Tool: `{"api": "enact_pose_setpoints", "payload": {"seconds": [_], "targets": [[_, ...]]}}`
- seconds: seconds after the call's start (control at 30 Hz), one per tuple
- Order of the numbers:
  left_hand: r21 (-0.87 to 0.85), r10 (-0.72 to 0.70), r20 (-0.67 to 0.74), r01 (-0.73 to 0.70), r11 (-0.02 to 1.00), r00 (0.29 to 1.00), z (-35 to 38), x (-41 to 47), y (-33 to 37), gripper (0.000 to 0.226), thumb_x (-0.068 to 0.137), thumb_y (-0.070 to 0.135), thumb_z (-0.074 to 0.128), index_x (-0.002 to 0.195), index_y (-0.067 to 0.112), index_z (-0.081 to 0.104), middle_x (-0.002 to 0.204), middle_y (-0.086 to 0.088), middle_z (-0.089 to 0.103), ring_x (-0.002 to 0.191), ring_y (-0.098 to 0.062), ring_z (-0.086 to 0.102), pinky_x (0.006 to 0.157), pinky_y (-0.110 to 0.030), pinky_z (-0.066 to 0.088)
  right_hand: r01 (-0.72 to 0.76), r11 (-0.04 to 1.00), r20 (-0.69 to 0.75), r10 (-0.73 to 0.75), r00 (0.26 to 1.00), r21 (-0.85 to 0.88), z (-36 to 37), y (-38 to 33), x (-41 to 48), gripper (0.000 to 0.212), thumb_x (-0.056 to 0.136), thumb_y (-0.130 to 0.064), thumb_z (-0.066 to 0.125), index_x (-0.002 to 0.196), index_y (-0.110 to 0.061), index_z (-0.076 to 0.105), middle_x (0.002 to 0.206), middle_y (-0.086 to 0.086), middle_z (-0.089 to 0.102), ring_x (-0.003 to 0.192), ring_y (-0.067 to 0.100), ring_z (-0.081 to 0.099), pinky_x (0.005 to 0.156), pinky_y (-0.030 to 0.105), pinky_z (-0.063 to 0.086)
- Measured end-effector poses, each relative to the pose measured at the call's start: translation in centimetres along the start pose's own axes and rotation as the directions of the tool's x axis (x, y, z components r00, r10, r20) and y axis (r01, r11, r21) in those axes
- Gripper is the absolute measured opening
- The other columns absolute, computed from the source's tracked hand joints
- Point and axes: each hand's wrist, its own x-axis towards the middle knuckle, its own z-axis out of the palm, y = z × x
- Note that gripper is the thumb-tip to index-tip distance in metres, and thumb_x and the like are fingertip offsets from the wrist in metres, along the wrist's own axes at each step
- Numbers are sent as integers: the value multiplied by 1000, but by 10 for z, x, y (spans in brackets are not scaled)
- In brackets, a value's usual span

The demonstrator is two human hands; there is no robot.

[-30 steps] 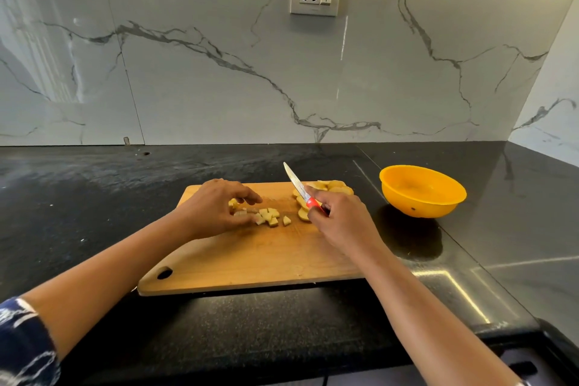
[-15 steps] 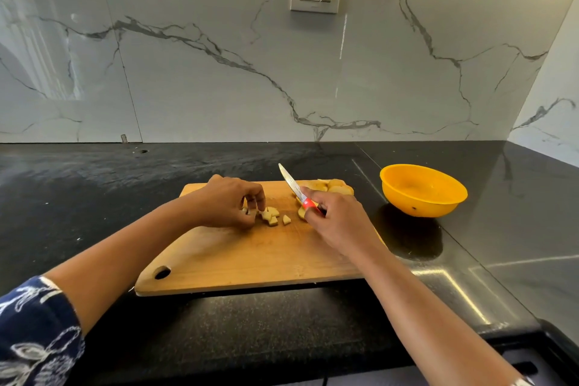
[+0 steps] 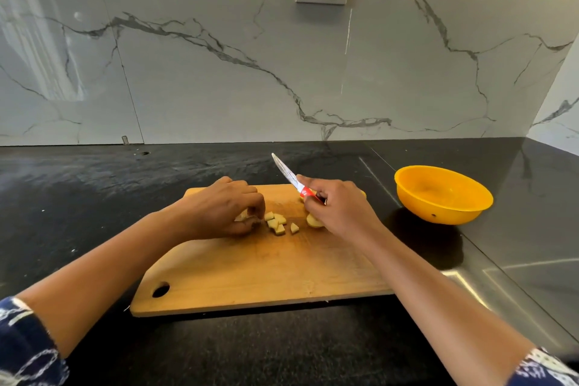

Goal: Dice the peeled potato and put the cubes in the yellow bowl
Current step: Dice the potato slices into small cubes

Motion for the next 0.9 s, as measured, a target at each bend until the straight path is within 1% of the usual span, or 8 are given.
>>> {"api": "enact_pose_setpoints", "payload": {"seconds": [0.13, 0.2, 0.37, 0.5, 0.57, 0.73, 0.8, 0.9], "targets": [[-232, -83, -80, 63, 971, 993, -4, -3, -8, 18, 94, 25, 50, 109, 22, 59, 100, 13, 51, 85, 6, 44, 76, -8, 34, -8, 996, -46, 13, 999, 91, -3, 7, -4, 43, 95, -24, 55, 137, -27, 50, 96, -1, 71, 63, 11, 62, 52, 27, 50], [-288, -122, -136, 79, 954, 983, -6, -6, -15, 24, 91, 35, 45, 104, 21, 60, 98, 12, 54, 87, 5, 48, 73, -10, 38, -20, 994, -55, 27, 998, 108, -5, 7, -6, 42, 95, -25, 55, 137, -27, 51, 99, 0, 71, 69, 15, 65, 56, 35, 54], [-342, -87, -242, -1, 940, 966, -5, -22, -27, 60, 84, 72, 29, 100, 29, 68, 86, 24, 56, 82, -5, 57, 65, -21, 45, -29, 994, -32, 33, 999, 105, -2, 9, -7, 41, 96, -25, 55, 137, -27, 50, 74, -19, 60, 54, 7, 55, 47, 24, 47], [-322, -119, -365, -6, 947, 923, -2, -30, -30, 48, 86, 61, 39, 103, 29, 70, 80, 22, 51, 68, -9, 53, 51, -19, 40, -30, 992, -40, 35, 999, 119, -2, 11, -5, 40, 95, -26, 55, 135, -28, 51, 61, -18, 57, 52, 7, 53, 51, 28, 48], [-270, -139, -418, 23, 962, 898, -2, -30, -31, 48, 85, 59, 42, 97, 25, 74, 83, 19, 50, 67, -8, 53, 55, -22, 42, -39, 991, -34, 44, 998, 129, -2, 12, -3, 40, 95, -25, 55, 135, -28, 52, 60, -16, 58, 56, 14, 57, 55, 31, 49], [-319, -282, -452, 142, 937, 846, 1, -25, -14, 51, 79, 71, 40, 94, 34, 71, 111, 13, 52, 101, -10, 51, 84, -49, 48, -48, 991, -34, 53, 998, 129, -1, 12, 0, 39, 94, -26, 56, 133, -31, 54, 62, -15, 62, 61, 16, 61, 60, 35, 51], [-341, -227, -372, 95, 935, 900, 0, -14, 9, 54, 76, 70, 40, 107, 35, 67, 118, 13, 51, 108, -6, 49, 93, -42, 47, -46, 990, -44, 52, 998, 136, -1, 12, 2, 39, 94, -26, 56, 133, -32, 53, 76, -10, 69, 60, 14, 60, 60, 34, 53], [-212, -73, -100, 51, 976, 992, 5, 12, 38, 65, 76, 75, 40, 127, 38, 54, 133, 13, 47, 119, -5, 44, 100, -28, 38, -44, 990, -75, 54, 996, 133, -1, 13, 4, 39, 94, -26, 57, 133, -33, 54, 99, 5, 72, 67, 20, 64, 65, 40, 55]]}}
